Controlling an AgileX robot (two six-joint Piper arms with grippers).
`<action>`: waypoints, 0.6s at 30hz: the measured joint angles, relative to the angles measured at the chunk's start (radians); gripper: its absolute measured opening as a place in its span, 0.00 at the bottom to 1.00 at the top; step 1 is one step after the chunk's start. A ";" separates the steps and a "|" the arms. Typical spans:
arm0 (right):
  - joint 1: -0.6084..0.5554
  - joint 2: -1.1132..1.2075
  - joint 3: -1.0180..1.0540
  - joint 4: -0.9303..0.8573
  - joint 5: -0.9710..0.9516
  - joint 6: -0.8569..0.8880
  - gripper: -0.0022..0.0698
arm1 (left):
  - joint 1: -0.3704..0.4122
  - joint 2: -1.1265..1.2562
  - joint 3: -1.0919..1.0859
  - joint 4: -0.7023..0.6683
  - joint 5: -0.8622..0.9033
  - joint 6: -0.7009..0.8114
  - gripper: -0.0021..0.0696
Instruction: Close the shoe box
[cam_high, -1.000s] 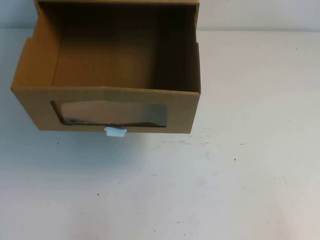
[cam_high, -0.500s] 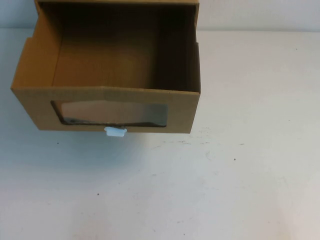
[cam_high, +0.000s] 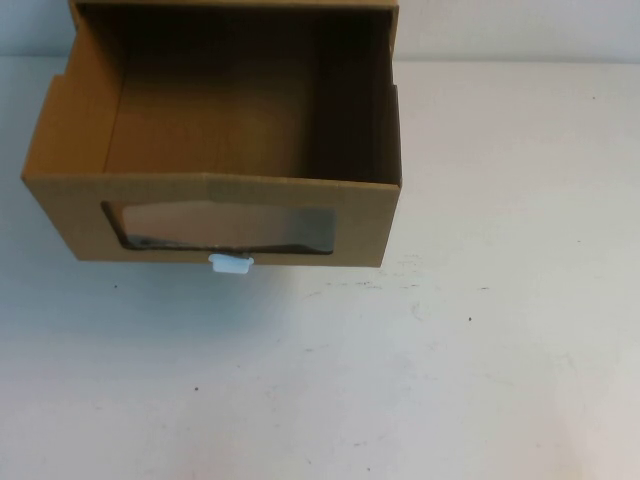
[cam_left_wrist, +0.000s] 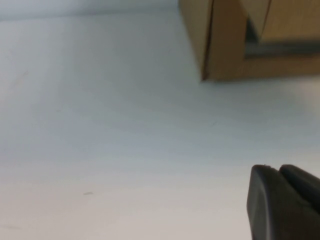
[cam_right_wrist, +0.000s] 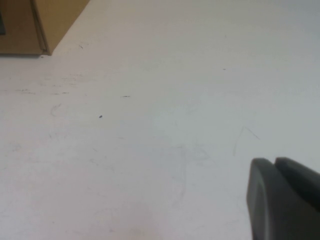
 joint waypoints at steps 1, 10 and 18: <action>0.000 0.000 0.000 0.000 0.000 0.000 0.01 | 0.000 0.000 0.000 -0.064 -0.020 -0.020 0.03; 0.000 0.000 0.000 0.000 0.000 0.000 0.01 | 0.000 0.000 0.000 -0.502 -0.241 -0.063 0.03; 0.000 0.000 0.000 0.000 0.000 0.000 0.01 | 0.000 0.179 -0.257 -0.499 -0.061 -0.037 0.03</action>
